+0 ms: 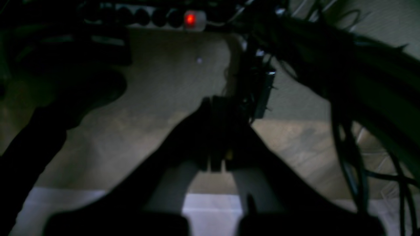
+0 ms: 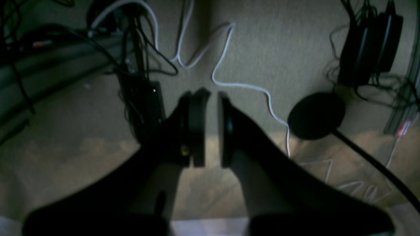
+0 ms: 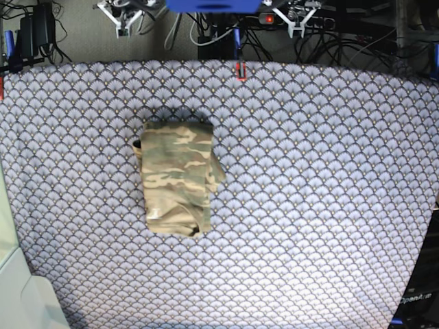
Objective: Fold the T-shirt properly
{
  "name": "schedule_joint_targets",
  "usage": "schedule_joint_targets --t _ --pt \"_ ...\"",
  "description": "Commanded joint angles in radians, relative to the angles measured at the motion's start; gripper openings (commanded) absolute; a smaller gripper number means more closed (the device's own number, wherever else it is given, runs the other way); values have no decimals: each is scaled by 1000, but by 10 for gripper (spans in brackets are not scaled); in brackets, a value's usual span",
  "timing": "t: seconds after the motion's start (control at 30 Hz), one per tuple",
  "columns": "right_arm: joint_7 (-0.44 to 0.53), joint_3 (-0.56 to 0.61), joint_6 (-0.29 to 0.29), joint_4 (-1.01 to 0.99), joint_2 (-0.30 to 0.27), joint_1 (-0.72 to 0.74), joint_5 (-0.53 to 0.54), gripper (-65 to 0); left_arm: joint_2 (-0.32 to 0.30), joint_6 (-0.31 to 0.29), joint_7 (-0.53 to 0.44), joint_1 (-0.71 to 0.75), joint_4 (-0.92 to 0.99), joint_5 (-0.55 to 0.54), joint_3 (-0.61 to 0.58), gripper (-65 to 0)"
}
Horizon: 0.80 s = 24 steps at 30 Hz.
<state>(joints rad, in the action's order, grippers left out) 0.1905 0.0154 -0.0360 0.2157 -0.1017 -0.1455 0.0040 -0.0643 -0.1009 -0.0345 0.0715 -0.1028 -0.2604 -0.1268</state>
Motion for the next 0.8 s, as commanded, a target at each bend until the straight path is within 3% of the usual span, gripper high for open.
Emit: schedule_joint_targets --t 0.0,0.77 --pt "8 4 3 1 -3 -9 1 -592 -2 -1 -9 -3 -4 -4 0 -644" --pt "-3 2 3 -6 -2 -15 -2 -594 -2 -1 -9 0 -12 6 -7 -642"
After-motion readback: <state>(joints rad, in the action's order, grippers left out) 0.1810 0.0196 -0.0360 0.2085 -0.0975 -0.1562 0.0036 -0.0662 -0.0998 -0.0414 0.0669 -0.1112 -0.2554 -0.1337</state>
